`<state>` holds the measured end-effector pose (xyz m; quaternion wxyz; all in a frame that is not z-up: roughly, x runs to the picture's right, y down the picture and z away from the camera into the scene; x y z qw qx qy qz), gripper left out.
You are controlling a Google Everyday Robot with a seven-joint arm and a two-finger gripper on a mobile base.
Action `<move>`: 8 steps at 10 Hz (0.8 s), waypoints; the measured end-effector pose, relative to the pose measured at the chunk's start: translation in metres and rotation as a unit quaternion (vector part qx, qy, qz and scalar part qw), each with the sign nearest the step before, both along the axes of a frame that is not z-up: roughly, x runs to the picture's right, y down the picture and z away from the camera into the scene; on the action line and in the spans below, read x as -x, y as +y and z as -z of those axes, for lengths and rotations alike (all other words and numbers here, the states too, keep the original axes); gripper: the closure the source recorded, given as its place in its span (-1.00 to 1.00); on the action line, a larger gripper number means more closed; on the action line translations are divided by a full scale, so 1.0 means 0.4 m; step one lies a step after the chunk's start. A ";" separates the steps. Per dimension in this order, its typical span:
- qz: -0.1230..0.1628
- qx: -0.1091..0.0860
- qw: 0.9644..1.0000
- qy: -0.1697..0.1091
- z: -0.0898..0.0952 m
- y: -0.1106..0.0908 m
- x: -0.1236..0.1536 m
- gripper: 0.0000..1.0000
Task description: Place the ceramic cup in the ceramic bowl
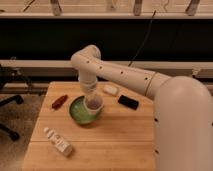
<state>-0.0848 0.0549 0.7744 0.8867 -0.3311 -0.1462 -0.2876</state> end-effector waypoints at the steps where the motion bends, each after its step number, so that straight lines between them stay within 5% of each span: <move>1: 0.001 0.000 1.000 0.000 -0.005 0.003 -0.001 1.00; 5: 0.004 -0.001 1.000 -0.001 -0.018 0.009 -0.001 0.95; 8: 0.006 -0.003 1.000 -0.002 -0.029 0.010 -0.003 0.52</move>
